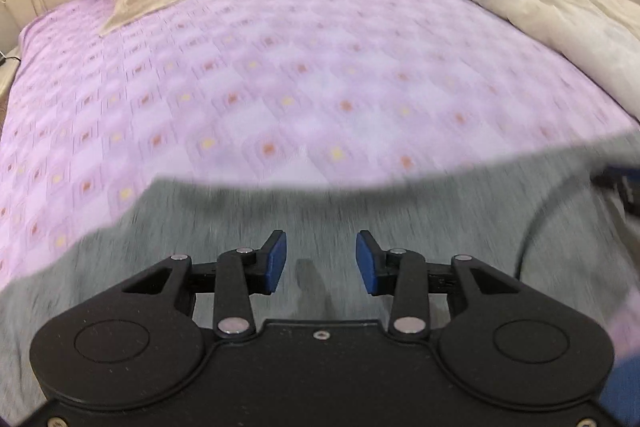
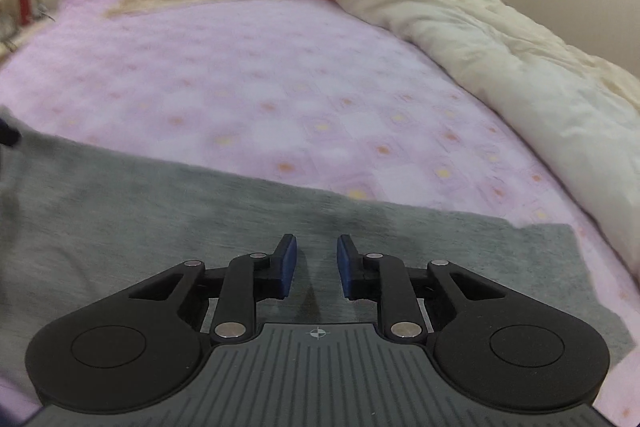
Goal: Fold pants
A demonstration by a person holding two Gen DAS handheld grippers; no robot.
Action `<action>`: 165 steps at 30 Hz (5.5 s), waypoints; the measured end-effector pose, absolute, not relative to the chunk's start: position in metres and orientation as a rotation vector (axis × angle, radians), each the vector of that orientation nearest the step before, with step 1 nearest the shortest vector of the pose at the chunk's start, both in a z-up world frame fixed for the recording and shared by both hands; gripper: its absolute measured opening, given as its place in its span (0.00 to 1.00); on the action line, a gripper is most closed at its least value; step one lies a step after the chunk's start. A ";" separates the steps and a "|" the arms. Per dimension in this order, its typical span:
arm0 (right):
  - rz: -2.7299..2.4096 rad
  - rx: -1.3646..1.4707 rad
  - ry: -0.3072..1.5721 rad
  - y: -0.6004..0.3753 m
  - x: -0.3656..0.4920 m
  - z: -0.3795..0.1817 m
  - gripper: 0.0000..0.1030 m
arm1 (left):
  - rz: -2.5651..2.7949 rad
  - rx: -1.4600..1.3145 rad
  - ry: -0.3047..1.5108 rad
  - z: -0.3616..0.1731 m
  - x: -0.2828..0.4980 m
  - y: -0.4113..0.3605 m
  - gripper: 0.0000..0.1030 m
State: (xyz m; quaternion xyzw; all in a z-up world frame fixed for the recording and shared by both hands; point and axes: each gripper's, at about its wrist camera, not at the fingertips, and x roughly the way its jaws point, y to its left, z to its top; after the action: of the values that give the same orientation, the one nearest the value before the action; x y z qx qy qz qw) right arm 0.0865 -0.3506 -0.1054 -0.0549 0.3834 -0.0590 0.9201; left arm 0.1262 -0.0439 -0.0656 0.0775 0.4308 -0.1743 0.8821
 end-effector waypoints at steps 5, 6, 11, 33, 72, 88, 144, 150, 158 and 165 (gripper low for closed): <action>-0.342 -0.044 0.781 -0.400 0.080 -0.108 0.21 | -0.210 0.149 1.013 -0.094 0.167 -0.037 0.52; -0.371 -0.037 0.783 -0.407 0.076 -0.108 0.21 | -0.213 0.129 0.993 -0.093 0.167 -0.032 0.52; -0.455 0.067 0.747 -0.441 0.043 -0.089 0.22 | -0.222 0.205 0.985 -0.091 0.160 -0.036 0.52; -0.410 0.750 0.628 -0.523 -0.010 -0.113 0.60 | -0.469 0.241 0.975 -0.054 0.134 -0.128 0.48; -0.198 0.472 0.563 -0.472 0.019 -0.008 0.12 | -1.016 0.361 1.305 -0.076 0.063 -0.222 0.44; -0.104 0.285 0.625 -0.391 0.035 0.012 0.12 | -1.032 0.321 1.012 -0.011 -0.067 -0.173 0.45; -0.055 0.241 0.805 -0.322 -0.008 -0.064 0.33 | -0.482 -0.184 1.115 -0.058 0.089 -0.041 0.15; -0.055 0.300 0.856 -0.324 -0.015 -0.079 0.38 | -0.482 -0.166 1.134 -0.059 0.092 -0.046 0.15; -0.024 0.305 0.901 -0.311 -0.003 -0.100 0.39 | -0.476 -0.182 1.146 -0.056 0.099 -0.050 0.15; -0.216 0.591 0.807 -0.347 -0.020 -0.108 0.39 | -0.478 -0.153 1.140 -0.058 0.096 -0.045 0.17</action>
State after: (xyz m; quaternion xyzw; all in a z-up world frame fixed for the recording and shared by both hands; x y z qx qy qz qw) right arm -0.0200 -0.3471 -0.1085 0.2830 0.3859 -0.1033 0.8720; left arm 0.0964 -0.0448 -0.0580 -0.0714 0.5337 -0.2238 0.8124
